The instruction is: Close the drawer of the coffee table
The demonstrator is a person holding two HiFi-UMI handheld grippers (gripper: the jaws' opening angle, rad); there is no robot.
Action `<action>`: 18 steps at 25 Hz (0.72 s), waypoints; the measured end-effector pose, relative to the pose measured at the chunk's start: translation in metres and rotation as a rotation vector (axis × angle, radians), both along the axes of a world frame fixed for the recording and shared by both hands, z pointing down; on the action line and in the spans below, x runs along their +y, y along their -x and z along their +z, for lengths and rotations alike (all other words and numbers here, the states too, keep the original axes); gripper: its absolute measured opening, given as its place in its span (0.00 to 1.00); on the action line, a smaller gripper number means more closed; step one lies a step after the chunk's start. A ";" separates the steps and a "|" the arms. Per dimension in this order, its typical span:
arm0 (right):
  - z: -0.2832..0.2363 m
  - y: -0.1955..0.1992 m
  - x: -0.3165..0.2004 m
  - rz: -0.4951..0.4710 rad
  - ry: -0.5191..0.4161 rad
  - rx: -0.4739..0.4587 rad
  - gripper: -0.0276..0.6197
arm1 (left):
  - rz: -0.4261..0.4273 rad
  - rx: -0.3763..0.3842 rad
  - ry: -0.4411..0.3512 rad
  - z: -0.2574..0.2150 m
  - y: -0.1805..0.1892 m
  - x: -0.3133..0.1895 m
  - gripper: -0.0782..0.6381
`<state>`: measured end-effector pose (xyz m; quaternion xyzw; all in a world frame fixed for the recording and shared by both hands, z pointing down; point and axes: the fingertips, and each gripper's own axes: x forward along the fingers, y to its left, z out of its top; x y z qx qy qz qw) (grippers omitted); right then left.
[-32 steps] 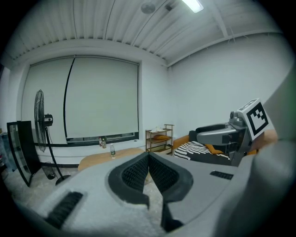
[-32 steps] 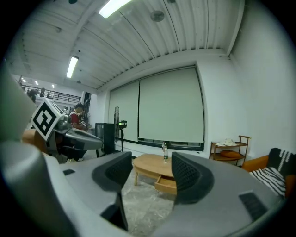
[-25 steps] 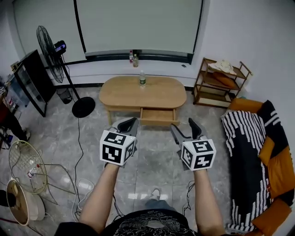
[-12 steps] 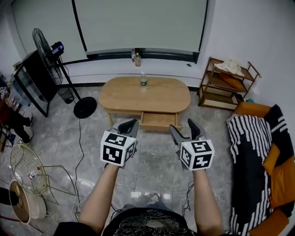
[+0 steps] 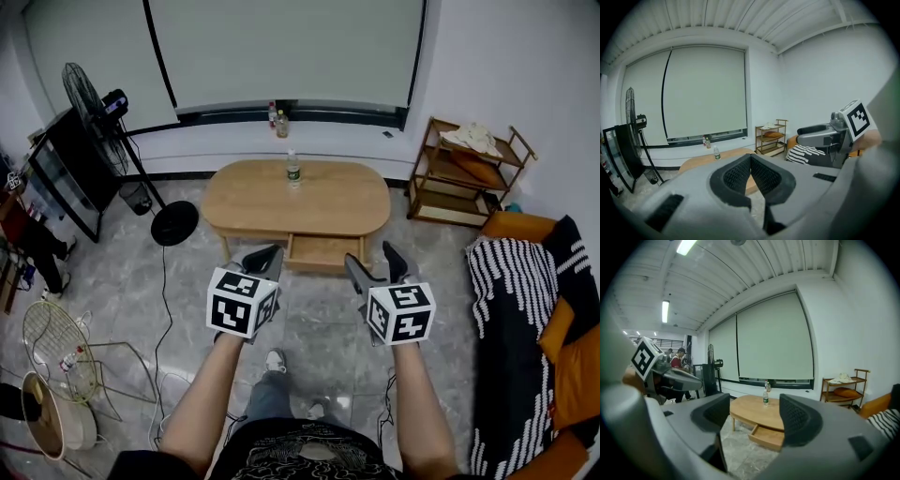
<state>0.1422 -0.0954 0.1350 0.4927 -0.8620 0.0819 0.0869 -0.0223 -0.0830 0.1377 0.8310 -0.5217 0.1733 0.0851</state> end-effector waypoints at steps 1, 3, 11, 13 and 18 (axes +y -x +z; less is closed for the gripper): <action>0.001 0.001 -0.004 0.002 0.000 -0.001 0.54 | 0.000 0.001 -0.001 0.001 0.001 -0.004 0.11; 0.003 0.004 -0.012 0.006 0.001 0.002 0.54 | 0.003 0.002 -0.003 0.001 0.004 -0.014 0.11; 0.020 0.030 -0.075 0.031 0.023 0.016 0.54 | 0.038 0.013 0.020 0.019 0.025 -0.083 0.11; 0.029 0.036 -0.096 0.043 0.031 0.013 0.54 | 0.049 0.014 0.025 0.027 0.031 -0.106 0.11; 0.046 0.054 -0.155 0.073 0.042 0.015 0.55 | 0.083 0.025 0.034 0.046 0.043 -0.171 0.11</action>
